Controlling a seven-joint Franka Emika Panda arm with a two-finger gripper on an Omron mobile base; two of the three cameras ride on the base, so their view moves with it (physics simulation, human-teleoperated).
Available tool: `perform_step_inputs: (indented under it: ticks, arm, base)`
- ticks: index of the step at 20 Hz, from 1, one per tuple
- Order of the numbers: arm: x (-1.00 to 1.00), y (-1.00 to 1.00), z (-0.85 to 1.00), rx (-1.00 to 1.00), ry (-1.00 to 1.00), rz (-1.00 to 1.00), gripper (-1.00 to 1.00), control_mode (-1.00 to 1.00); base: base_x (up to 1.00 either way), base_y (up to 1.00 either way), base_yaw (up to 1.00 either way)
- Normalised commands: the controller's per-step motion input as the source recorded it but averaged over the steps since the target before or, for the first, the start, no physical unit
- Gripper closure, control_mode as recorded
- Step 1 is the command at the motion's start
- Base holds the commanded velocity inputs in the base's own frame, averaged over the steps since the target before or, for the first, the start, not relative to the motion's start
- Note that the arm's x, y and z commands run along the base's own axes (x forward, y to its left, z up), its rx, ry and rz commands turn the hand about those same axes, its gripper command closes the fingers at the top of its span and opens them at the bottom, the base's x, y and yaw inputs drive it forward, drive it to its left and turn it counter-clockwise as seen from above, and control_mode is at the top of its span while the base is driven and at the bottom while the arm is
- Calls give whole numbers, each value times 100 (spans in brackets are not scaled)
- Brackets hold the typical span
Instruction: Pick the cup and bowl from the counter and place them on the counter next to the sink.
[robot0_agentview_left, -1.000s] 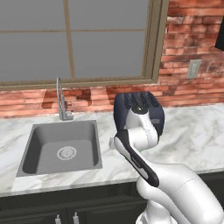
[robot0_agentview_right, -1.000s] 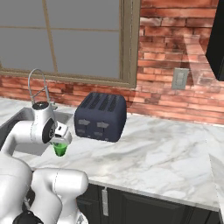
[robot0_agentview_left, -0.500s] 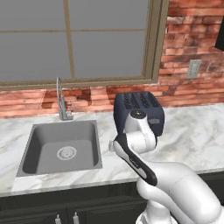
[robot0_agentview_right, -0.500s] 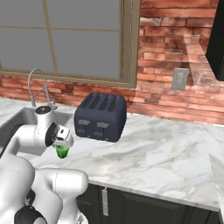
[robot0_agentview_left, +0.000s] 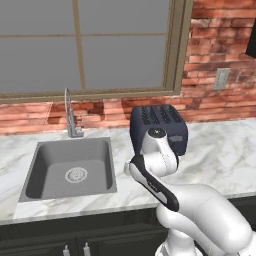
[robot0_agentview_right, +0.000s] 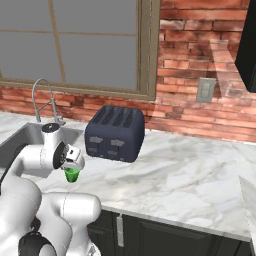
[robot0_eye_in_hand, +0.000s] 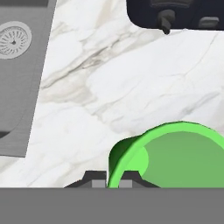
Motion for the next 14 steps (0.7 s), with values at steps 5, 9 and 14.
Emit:
perform_step_inputs:
  ticks: [5,9,14]
  arm:
    - [0,0,-12,0,0,0,100,-100]
    - [0,2,-8,0,0,0,100,-100]
    - [0,0,-12,0,0,0,100,-100]
  base:
    - [0,0,0]
    - [0,0,0]
    - [0,0,0]
